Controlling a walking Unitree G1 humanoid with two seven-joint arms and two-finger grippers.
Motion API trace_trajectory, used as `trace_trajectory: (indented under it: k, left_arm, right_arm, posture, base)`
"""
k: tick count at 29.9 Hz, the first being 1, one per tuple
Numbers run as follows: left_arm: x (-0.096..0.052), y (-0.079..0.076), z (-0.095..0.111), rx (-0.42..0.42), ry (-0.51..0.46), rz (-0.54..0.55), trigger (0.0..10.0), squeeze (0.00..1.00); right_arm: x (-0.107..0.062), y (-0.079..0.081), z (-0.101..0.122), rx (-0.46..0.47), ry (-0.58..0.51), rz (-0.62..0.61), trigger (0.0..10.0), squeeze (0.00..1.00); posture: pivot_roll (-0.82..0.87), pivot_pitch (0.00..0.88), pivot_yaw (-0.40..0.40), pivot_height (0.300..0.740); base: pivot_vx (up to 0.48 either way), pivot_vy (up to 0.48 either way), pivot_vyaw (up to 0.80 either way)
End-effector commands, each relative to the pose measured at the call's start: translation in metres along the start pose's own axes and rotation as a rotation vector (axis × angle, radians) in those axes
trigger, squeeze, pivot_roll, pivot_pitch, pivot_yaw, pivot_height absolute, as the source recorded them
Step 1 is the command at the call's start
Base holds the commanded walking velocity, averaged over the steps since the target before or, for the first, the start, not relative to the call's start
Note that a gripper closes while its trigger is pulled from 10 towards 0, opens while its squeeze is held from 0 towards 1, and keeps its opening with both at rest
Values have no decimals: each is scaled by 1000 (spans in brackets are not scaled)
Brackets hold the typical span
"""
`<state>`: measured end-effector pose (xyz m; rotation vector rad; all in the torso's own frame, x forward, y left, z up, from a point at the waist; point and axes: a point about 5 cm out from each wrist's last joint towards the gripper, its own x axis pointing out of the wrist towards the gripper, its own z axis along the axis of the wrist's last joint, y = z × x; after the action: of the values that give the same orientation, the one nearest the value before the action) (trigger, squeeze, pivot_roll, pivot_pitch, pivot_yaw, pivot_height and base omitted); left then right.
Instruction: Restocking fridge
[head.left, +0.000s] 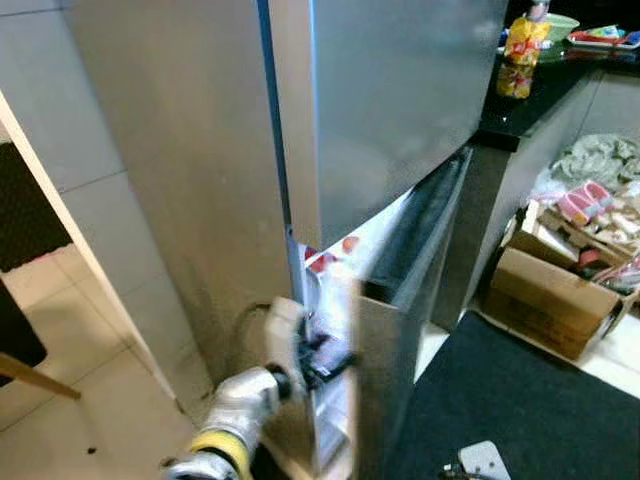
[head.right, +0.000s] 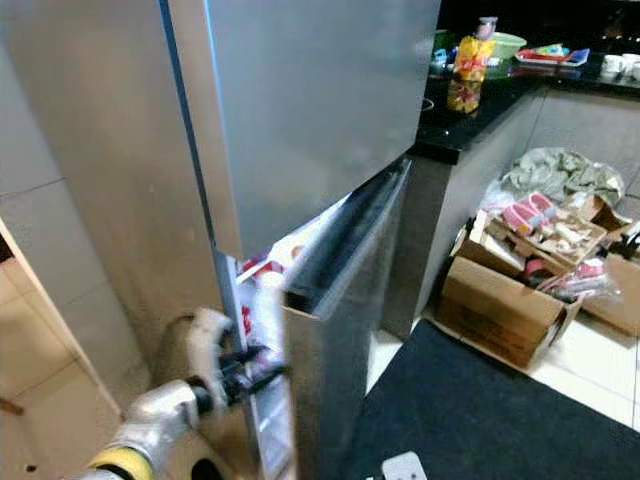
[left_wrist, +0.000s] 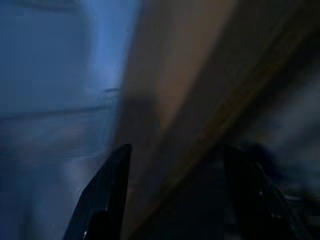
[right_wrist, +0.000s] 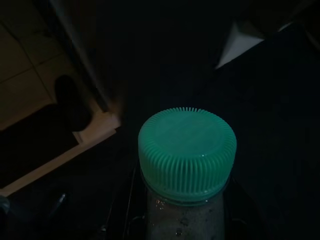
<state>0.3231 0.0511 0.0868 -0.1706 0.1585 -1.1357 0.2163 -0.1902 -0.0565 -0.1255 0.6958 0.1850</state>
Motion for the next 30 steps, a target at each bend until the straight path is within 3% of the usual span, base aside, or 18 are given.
trace_trajectory:
  k: [1,2,5,8,14,25,30]
  left_arm:
    - [15,-20,0,-22,-22,-121,10000,106]
    - [22,-29,0,-37,-33,-174,10000,0]
    - [28,-41,-2,-48,-31,-241,10000,0]
    - [26,-42,-3,-45,-35,-237,10000,0]
    - [7,-27,-5,-28,-26,-134,10000,0]
    - [-14,-17,-21,-5,21,31,10000,0]
    - [-29,-13,-42,35,129,136,10000,0]
  right_arm:
    - [-2,0,-4,13,1,-10,10000,0]
    - [-2,0,-4,14,1,-11,10000,0]
    - [-2,1,-4,16,0,-10,10000,0]
    - [-2,1,-4,19,0,-12,10000,0]
    - [-1,3,-4,18,2,-8,10000,0]
    - [0,4,-2,19,-2,-8,10000,0]
    - [-1,3,-3,21,1,-16,10000,0]
  posture:
    - [-62,132,29,740]
    - [-62,132,29,740]
    - [-64,131,35,740]
    - [-64,131,36,740]
    - [-56,129,34,740]
    - [-57,123,34,740]
    - [-60,118,43,740]
  base:
    - [0,0,0]
    - [0,0,0]
    - [0,0,0]
    - [0,0,0]
    - [0,0,0]
    - [0,0,0]
    - [0,0,0]
